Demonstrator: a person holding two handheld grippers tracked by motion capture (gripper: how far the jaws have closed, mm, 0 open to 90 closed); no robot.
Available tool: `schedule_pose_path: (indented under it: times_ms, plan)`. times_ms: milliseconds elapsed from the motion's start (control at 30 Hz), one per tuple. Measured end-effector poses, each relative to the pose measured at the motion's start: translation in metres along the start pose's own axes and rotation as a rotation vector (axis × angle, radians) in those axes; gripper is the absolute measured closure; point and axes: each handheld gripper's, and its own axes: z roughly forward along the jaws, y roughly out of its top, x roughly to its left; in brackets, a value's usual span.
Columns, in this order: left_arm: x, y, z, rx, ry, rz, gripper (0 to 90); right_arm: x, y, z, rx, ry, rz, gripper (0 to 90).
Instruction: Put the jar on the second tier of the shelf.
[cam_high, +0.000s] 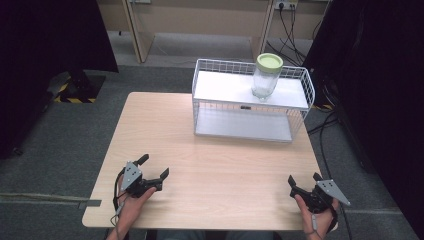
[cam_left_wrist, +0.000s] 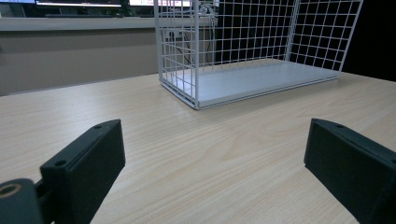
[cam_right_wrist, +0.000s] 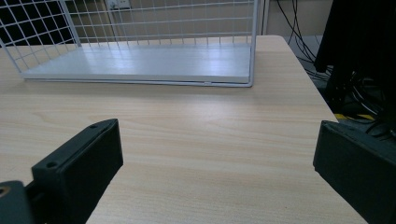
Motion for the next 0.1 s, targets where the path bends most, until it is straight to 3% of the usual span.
schedule_pose_path:
  times_ms: [100]
  plan:
    - [0.0001, 0.0, 0.0, 0.0, 0.002, -0.002, 4.4, -0.0002, 0.0002, 0.0003, 0.003, 0.003, -0.001, 1.6]
